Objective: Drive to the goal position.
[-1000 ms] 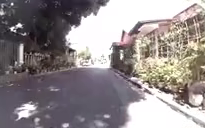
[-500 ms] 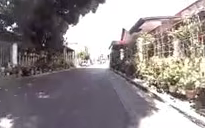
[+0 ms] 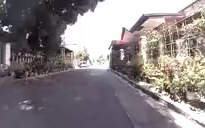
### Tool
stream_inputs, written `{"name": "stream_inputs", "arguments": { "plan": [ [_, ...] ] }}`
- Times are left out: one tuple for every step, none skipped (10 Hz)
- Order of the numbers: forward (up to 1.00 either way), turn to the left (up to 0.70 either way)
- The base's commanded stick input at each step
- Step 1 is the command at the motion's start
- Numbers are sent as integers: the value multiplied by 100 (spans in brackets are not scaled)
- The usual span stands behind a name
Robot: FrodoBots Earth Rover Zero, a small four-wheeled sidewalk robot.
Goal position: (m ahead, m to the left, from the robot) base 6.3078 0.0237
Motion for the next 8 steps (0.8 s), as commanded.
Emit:
{"name": "stream_inputs", "arguments": {
  "plan": [
    [85,34],
    [85,13],
    [85,0],
    [85,0],
    [85,0],
    [85,0],
    [85,0],
    [85,0]
  ]
}}
